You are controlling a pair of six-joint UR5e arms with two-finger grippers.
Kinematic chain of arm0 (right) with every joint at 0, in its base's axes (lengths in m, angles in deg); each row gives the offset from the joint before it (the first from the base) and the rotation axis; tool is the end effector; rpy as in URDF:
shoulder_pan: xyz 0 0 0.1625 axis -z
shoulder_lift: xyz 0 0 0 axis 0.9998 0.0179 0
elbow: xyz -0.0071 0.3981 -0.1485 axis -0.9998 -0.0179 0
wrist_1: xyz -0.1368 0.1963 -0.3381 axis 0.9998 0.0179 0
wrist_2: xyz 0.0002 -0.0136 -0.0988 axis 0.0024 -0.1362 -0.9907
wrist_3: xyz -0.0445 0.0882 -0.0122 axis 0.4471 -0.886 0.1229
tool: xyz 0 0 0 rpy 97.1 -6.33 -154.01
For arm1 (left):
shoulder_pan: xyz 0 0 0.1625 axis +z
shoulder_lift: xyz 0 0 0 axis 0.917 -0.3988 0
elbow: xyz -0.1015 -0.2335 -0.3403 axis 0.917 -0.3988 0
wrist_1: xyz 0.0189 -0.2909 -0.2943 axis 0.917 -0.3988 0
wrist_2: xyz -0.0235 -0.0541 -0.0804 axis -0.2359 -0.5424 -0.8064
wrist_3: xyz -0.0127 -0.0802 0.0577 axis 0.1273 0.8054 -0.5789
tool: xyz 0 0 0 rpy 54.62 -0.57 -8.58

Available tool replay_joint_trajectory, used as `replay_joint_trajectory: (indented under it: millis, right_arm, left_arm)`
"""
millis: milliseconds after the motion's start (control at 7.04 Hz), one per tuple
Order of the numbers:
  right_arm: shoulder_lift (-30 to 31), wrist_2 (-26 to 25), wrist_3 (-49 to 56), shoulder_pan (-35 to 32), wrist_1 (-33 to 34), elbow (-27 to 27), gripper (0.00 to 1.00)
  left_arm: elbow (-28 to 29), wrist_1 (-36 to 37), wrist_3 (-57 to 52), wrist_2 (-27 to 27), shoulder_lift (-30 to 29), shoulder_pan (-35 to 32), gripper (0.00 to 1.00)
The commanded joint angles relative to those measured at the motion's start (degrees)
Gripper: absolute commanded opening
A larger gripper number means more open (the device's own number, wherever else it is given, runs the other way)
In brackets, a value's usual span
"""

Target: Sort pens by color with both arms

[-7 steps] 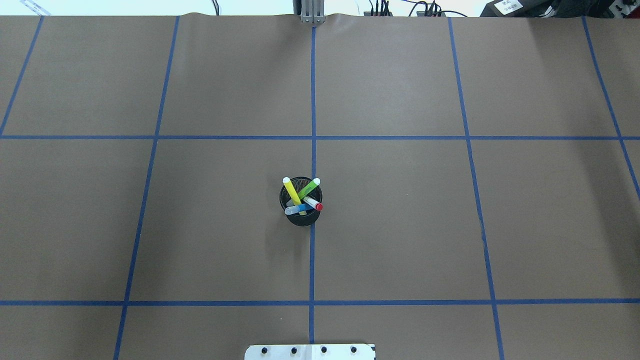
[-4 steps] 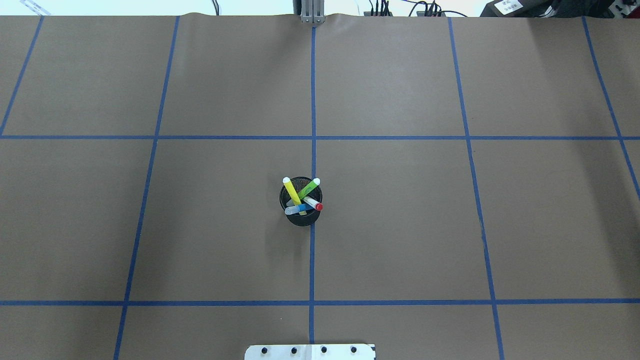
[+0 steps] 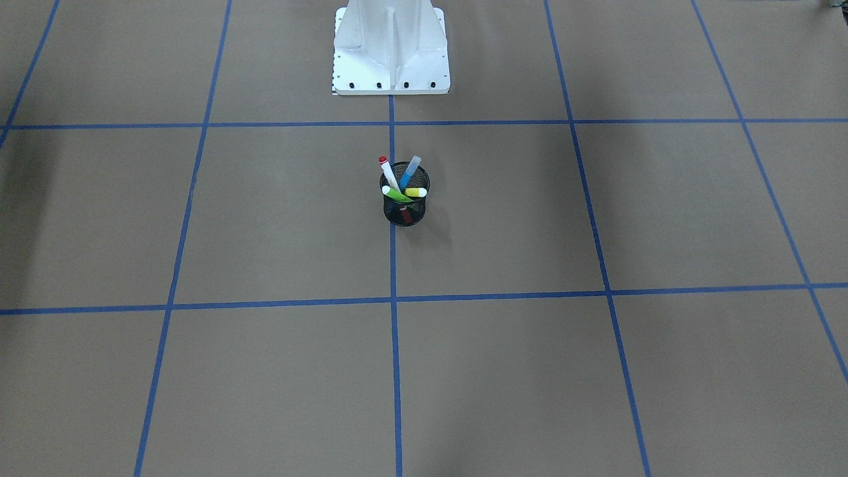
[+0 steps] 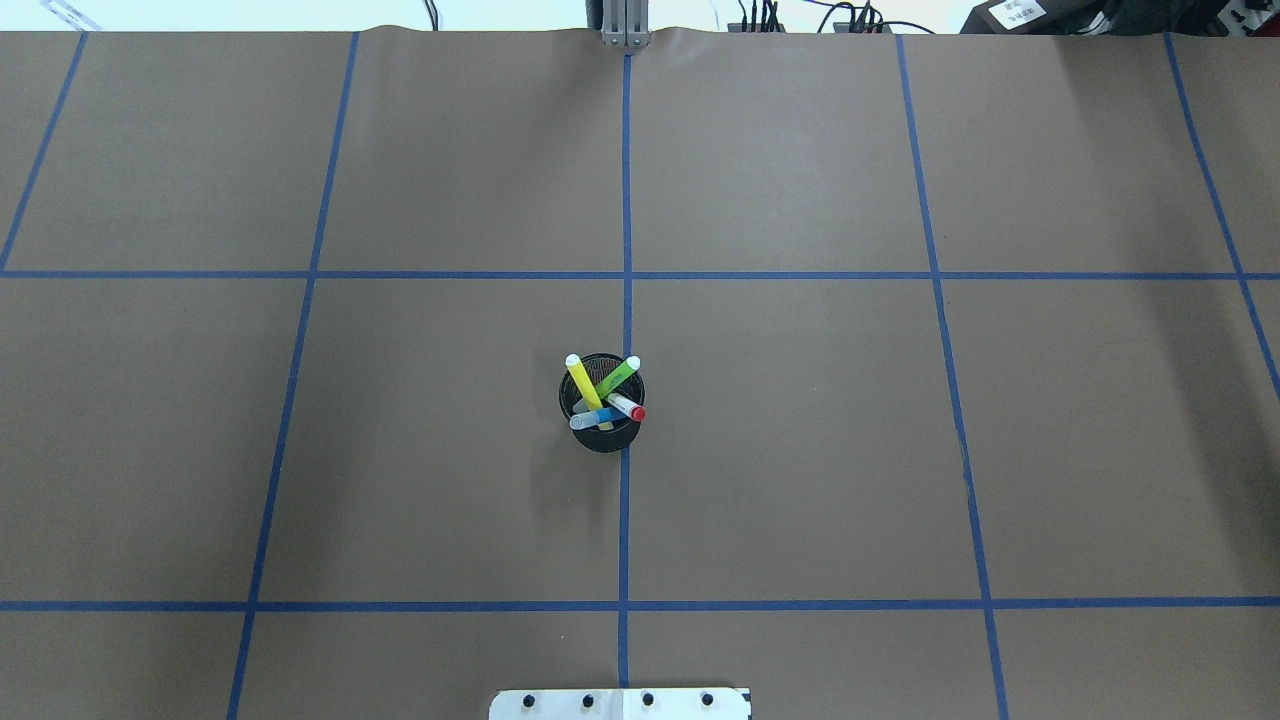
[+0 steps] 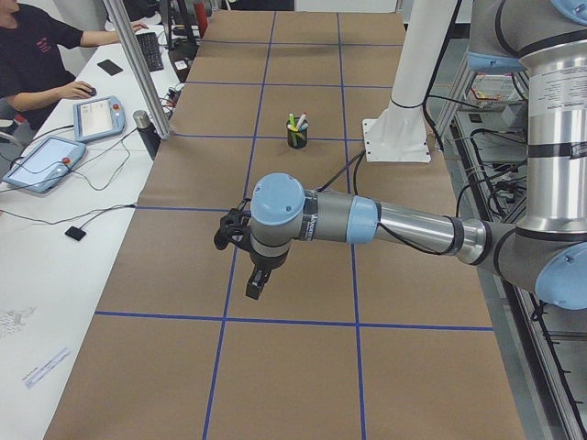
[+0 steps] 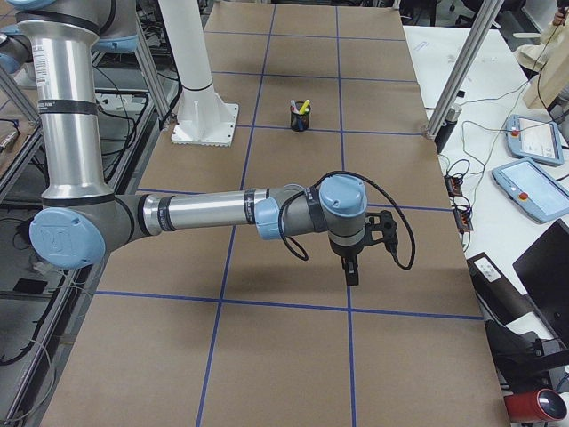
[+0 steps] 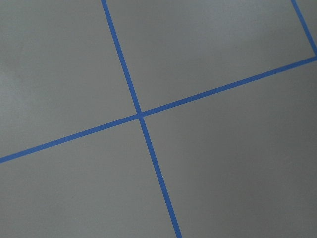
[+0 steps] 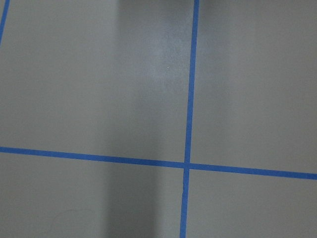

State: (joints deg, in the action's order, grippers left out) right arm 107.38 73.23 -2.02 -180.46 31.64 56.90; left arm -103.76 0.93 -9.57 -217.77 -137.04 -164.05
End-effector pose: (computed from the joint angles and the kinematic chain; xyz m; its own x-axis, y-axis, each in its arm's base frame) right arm 0.0732 -0.5224 0.5625 0.6734 -0.0980 0.7328 -0.0840 0.9746 0.2076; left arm -0.1155 -0.4324 0.5559 0.6609 0.3131 -0.6820 -0.0869 0.9346 0.3449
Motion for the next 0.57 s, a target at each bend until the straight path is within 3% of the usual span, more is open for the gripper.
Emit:
replay_joint_trajectory:
  millis: [0, 284, 426]
  right_arm:
    - [-3.2, 0.4, -15.8, 7.9, 0.2, 2.1, 0.99]
    - [-3.1, -0.9, -35.2, 14.5, -9.3, 5.0, 0.99]
    - [-5.2, -5.3, -42.1, 19.9, -9.1, 6.5, 0.99]
  left_arm:
    - [0.0, 0.0, 0.1, 0.0, 0.0, 0.0, 0.99]
    - [0.2, 0.0, 0.1, -0.1, 0.0, 0.1, 0.99]
    - [0.3, 0.0, 0.1, -0.1, 0.0, 0.1, 0.99]
